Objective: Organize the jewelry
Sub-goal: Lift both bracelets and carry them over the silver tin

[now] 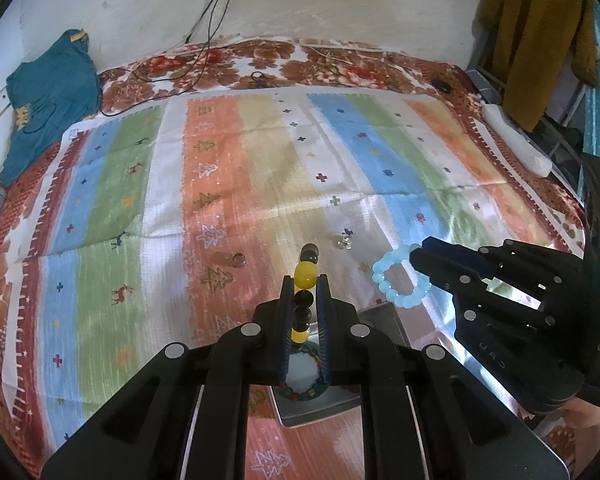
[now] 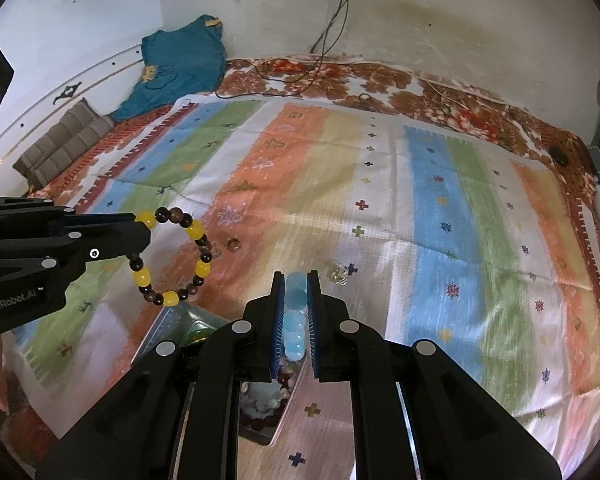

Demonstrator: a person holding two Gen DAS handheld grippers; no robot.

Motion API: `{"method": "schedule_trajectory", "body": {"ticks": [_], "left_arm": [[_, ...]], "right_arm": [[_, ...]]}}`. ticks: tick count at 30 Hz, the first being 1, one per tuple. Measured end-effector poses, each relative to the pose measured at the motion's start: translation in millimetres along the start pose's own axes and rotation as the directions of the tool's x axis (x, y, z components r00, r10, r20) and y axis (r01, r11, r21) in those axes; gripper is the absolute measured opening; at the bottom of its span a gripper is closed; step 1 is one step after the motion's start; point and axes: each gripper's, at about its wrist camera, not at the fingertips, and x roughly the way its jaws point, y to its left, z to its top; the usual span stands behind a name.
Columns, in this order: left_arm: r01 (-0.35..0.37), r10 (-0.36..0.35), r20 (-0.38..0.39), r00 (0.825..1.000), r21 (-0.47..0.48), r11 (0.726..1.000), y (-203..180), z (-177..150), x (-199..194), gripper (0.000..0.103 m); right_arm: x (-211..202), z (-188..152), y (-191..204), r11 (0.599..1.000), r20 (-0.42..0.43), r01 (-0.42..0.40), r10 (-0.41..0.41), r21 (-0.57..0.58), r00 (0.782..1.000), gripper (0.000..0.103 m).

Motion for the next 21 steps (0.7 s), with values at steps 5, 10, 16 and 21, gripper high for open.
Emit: {"method": "schedule_trajectory", "body": {"ticks": [5, 10, 16, 21], "left_arm": [[0.008, -0.007, 0.006, 1.0, -0.005, 1.0, 0.1, -6.2, -7.6, 0.011], [0.021, -0.021, 0.009, 1.0, 0.005, 1.0, -3.9, -13.2, -15.4, 0.011], [0.027, -0.027, 0.005, 1.0, 0.011, 1.0, -8.1, -21.7, -20.6, 0.011], [0.035, -0.035, 0.007, 0.999, 0.019, 0.999, -13.5, -28.3, -25.4, 0.011]], "right_arm": [[-5.4, -5.5, 3.6, 1.0, -0.003, -0.016, 0.016, -0.01, 1.0, 0.012], [-11.3, -11.0, 8.7, 0.999, -0.008, -0.037, 0.037, -0.019, 0.999, 0.012], [-15.9, -18.7, 13.2, 0.998, -0.021, -0.063, 0.062, -0.032, 0.998, 0.012], [-21.6, -24.0, 14.3, 0.998, -0.029, -0.057, 0.056, -0.031, 0.998, 0.012]]}}
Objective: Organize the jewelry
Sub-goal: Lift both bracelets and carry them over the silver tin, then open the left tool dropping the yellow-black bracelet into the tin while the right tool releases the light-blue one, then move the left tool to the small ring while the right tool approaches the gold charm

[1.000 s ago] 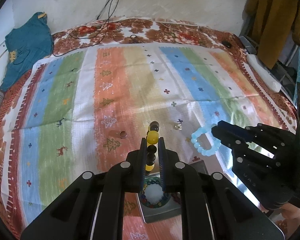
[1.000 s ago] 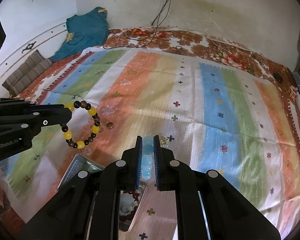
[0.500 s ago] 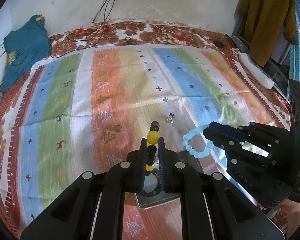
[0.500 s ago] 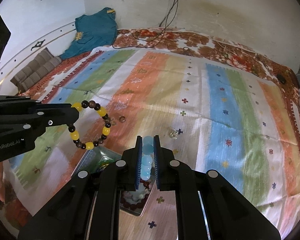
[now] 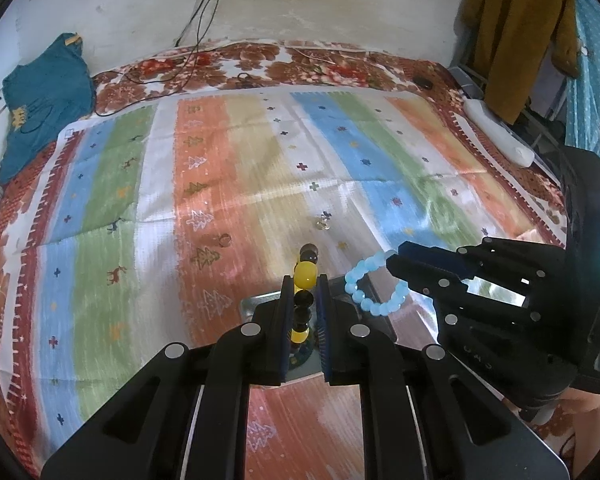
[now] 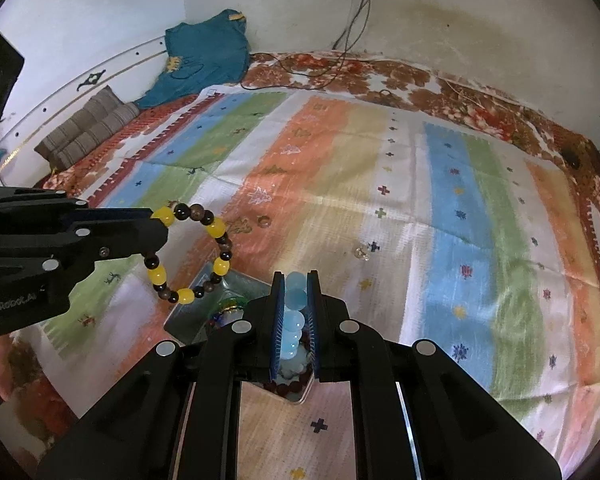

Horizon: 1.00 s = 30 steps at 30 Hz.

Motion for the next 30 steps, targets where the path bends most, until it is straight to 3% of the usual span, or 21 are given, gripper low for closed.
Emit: {"method": "schedule_trajectory", "body": {"ticks": [2, 3, 6, 15, 19, 30], "left_arm": [[-0.014, 0.014, 0.001, 1.0, -0.007, 1.0, 0.2, -3.2, 0.3, 0.013], [-0.027, 0.027, -0.004, 1.0, -0.007, 1.0, 0.7, -4.2, 1.5, 0.02], [-0.051, 0.051, -0.016, 0.999, -0.024, 0.998, 5.2, -6.1, 5.3, 0.025], [-0.084, 0.082, -0.029, 0.996, -0.064, 0.994, 21.7, -7.5, 10.2, 0.041], [-0.086, 0.084, -0.033, 0.996, -0.078, 0.993, 27.2, -6.6, 12.2, 0.048], [-0.102, 0.099, -0.041, 0.994, -0.093, 0.99, 34.7, -1.7, 23.5, 0.059]], "right_arm": [[-2.8, -1.1, 2.8, 0.999, 0.007, 0.044, -0.044, -0.03, 0.999, 0.013], [-3.9, -0.8, 2.8, 0.998, 0.01, 0.056, -0.056, -0.035, 0.998, 0.014], [-7.8, -3.4, -3.3, 0.998, 0.006, 0.056, -0.056, 0.0, 0.998, 0.033], [0.0, -4.1, -22.3, 0.995, -0.023, 0.071, -0.069, 0.069, 0.997, 0.034], [3.9, -3.2, -27.4, 0.993, -0.031, 0.07, -0.067, 0.091, 0.997, 0.041], [19.4, 0.8, -31.9, 0.991, -0.063, 0.084, -0.078, 0.101, 0.995, 0.044]]}}
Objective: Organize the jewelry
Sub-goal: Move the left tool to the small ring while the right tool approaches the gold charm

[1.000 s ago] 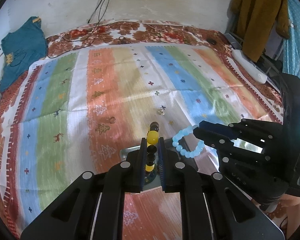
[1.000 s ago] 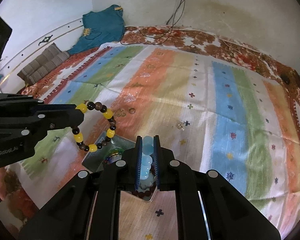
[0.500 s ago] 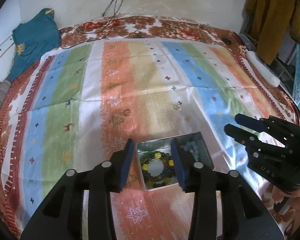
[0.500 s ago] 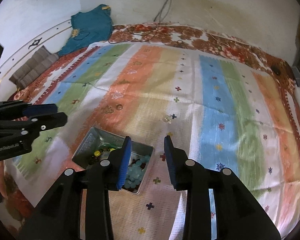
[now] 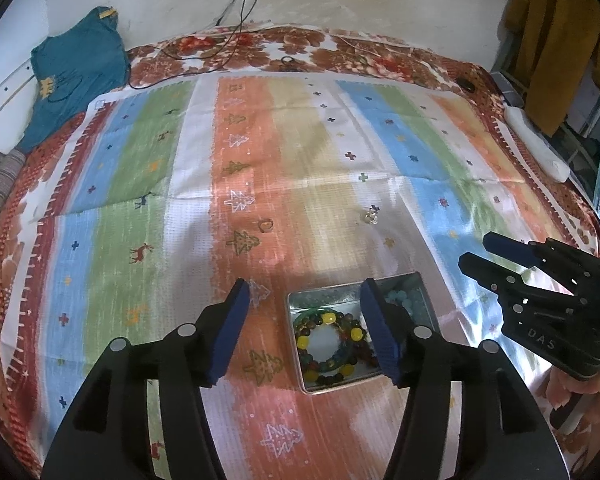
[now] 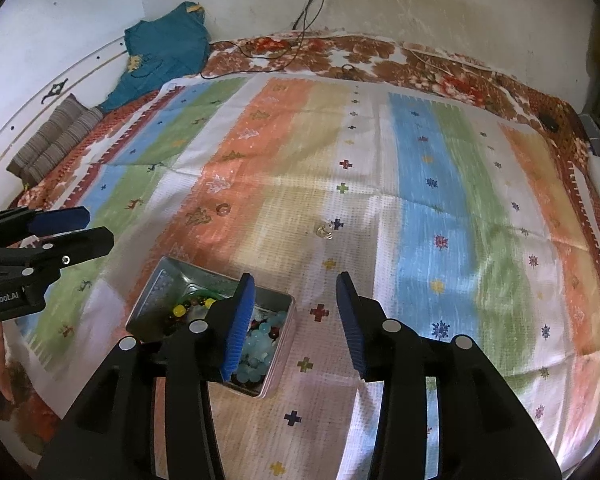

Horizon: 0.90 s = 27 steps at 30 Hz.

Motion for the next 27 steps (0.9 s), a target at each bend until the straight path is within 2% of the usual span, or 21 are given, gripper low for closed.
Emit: {"method": "schedule_trajectory", "body": {"ticks": [7, 14, 27], "left_arm": [[-0.029, 0.029, -0.014, 0.999, -0.016, 0.999, 6.8, 5.5, 15.1, 0.064], [-0.029, 0.028, -0.035, 0.999, -0.036, 0.999, 15.7, 12.2, 28.3, 0.065], [-0.078, 0.074, -0.074, 0.995, -0.049, 0.996, 23.1, 21.5, 57.4, 0.066]], "right_arm": [[12.5, 7.3, -2.9, 1.0, -0.01, 0.016, -0.016, 0.006, 1.0, 0.05], [27.2, 12.7, -7.2, 1.0, -0.03, 0.026, -0.026, 0.001, 0.999, 0.055], [44.6, 22.3, -10.5, 0.999, -0.05, 0.046, -0.046, -0.001, 0.998, 0.056]]}}
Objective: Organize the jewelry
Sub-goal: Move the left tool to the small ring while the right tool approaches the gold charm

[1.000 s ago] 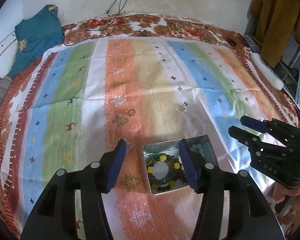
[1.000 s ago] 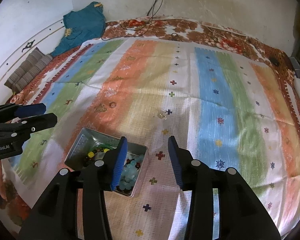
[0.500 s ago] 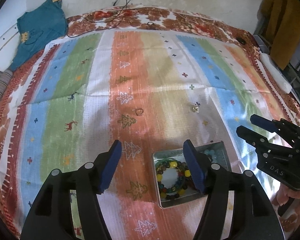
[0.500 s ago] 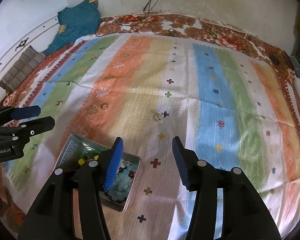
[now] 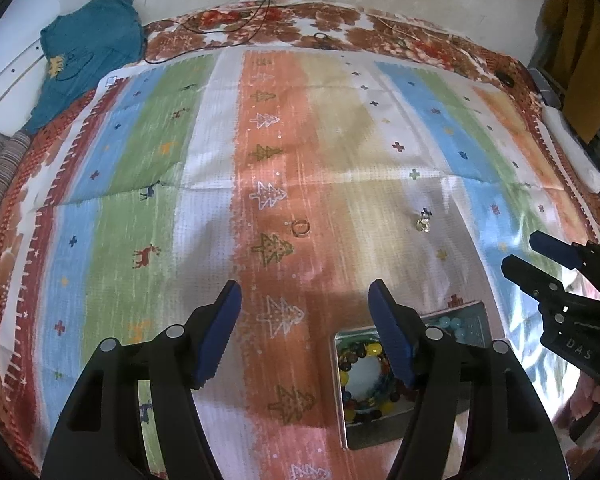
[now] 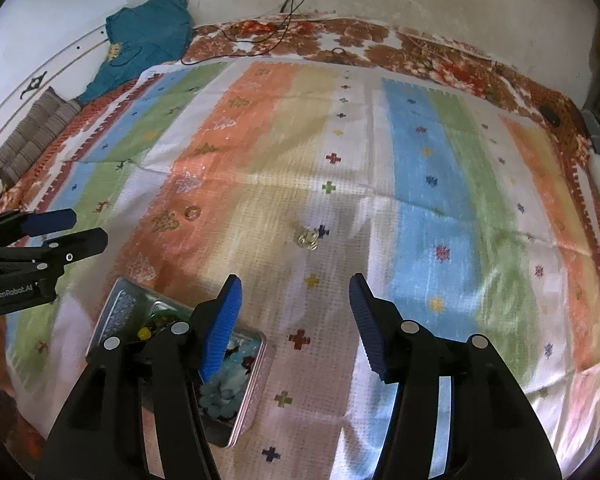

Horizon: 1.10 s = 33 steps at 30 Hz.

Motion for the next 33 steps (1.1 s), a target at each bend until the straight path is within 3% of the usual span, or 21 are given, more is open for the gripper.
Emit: {"method": "schedule_trajectory", "body": {"ticks": [33], "left_arm": [[-0.019, 0.018, -0.101, 0.995, -0.009, 1.0, 13.2, 33.6, 78.1, 0.067]], "right_arm": [[74.7, 22.8, -6.1, 1.0, -0.095, 0.015, -0.016, -0.01, 0.995, 0.056]]}}
